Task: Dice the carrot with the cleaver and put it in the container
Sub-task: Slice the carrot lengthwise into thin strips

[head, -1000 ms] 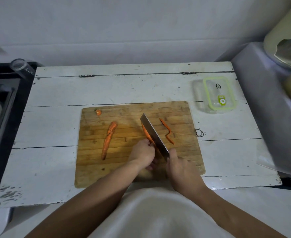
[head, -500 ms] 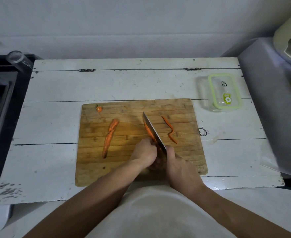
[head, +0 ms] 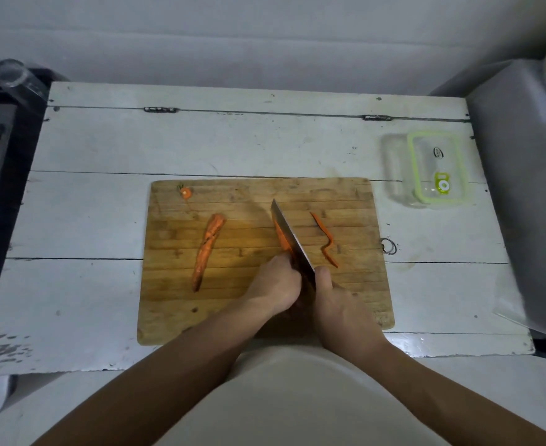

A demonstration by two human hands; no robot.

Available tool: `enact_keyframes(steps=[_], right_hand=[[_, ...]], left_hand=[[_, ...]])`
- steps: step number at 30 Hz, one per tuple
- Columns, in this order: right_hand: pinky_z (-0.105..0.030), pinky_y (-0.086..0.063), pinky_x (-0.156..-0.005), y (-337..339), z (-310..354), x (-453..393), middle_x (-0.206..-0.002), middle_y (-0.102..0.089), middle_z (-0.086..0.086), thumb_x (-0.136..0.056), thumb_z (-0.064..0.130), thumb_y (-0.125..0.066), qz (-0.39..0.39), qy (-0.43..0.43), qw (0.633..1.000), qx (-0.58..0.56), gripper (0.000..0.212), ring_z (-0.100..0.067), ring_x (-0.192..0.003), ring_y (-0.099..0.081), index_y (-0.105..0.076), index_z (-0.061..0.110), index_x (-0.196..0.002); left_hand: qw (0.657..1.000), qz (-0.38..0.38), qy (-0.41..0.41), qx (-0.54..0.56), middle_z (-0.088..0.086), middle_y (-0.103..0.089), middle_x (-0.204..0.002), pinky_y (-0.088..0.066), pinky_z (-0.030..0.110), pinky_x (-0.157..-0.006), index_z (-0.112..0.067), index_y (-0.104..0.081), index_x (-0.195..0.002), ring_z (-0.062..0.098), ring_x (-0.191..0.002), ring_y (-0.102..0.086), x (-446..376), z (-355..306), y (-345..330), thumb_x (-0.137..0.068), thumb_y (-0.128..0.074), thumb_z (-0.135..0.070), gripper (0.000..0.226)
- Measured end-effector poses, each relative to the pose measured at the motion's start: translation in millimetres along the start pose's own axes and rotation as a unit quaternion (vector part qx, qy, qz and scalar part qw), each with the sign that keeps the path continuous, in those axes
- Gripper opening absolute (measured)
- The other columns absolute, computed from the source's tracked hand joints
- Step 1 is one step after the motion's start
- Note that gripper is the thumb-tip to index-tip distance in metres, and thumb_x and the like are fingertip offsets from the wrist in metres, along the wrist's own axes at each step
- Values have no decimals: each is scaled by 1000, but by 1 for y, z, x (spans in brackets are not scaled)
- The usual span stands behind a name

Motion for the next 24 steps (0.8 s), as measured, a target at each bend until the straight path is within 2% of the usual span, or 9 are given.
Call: enact_keyframes(steps=[1, 3, 5, 9, 13, 16, 20, 24], right_hand=[[-37, -40, -62, 1, 0, -2, -96, -71, -6, -101, 12, -38, -1, 9, 1000, 9, 28, -34, -86, -70, -32, 17, -128], [-41, -47, -64, 2, -2, -5, -96, -71, -7, -101, 12, -39, 3, 15, 1000, 21, 30, -34, -84, -71, -33, 17, -130], [-43, -50, -69, 2, -4, -6, -96, -71, -8, -101, 12, -40, 9, 14, 1000, 23, 30, -34, -86, -71, -31, 17, -130], [-39, -44, -64, 2, -2, -4, -96, -71, -6, -102, 16, -39, 7, 11, 1000, 23, 28, -34, -85, -71, -30, 19, -129], [-43, -50, -69, 5, -4, -7, -95, -70, -7, -100, 15, -44, 26, 13, 1000, 6, 29, -35, -86, -70, -28, 20, -124], [-42, -48, -66, 9, -1, -7, -93, -69, -8, -98, 10, -44, 33, 9, 999, 4, 31, -36, -86, -70, -28, 19, -123], [-43, -49, -70, 11, 5, -8, -95, -68, -8, -95, 6, -44, 45, -3, 999, 16, 39, -35, -89, -70, -23, 20, -125], [-42, -51, -72, 10, 10, -8, -98, -68, -7, -97, 9, -44, 36, 14, 999, 37, 41, -33, -90, -71, -23, 18, -131]], left_hand=[[1000, -1, -1, 0, -5, -68, -108, -45, 17, -57, -25, -64, -126, 5, -70, -57, -1, 0, 1, -102, -42, -15, 34], [1000, 1, 5, 5, -6, -63, -98, -53, 23, -51, -24, -62, -126, 8, -67, -61, -1, -1, 1, -103, -41, -15, 33], [1000, 2, 11, 12, -6, -62, -99, -59, 30, -52, -25, -60, -127, 11, -68, -64, -1, 0, 0, -104, -41, -16, 31], [1000, -2, 12, 6, -3, -65, -117, -56, 26, -51, -27, -58, -134, 9, -72, -61, -1, 1, 0, -105, -42, -18, 35], [1000, 6, 21, 14, -5, -63, -102, -60, 31, -52, -28, -58, -130, 17, -70, -69, 0, 0, 1, -105, -42, -19, 31], [1000, 4, 20, 14, -3, -69, -110, -61, 29, -61, -29, -62, -127, 12, -75, -68, -2, 2, 1, -103, -43, -19, 32], [999, 9, 16, 32, -6, -71, -113, -57, 28, -70, -32, -65, -126, 12, -84, -69, -4, 4, 1, -103, -45, -21, 32], [999, 15, 19, 45, -5, -72, -116, -58, 39, -91, -30, -67, -124, 18, -99, -68, -5, 6, -1, -103, -47, -26, 30]])
Point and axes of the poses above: each hand's wrist, its own x-axis away from the middle knuckle, its own y-axis out of the back of the hand, z = x × y, the point moved 4 cm from there along -x, towards the middle knuckle
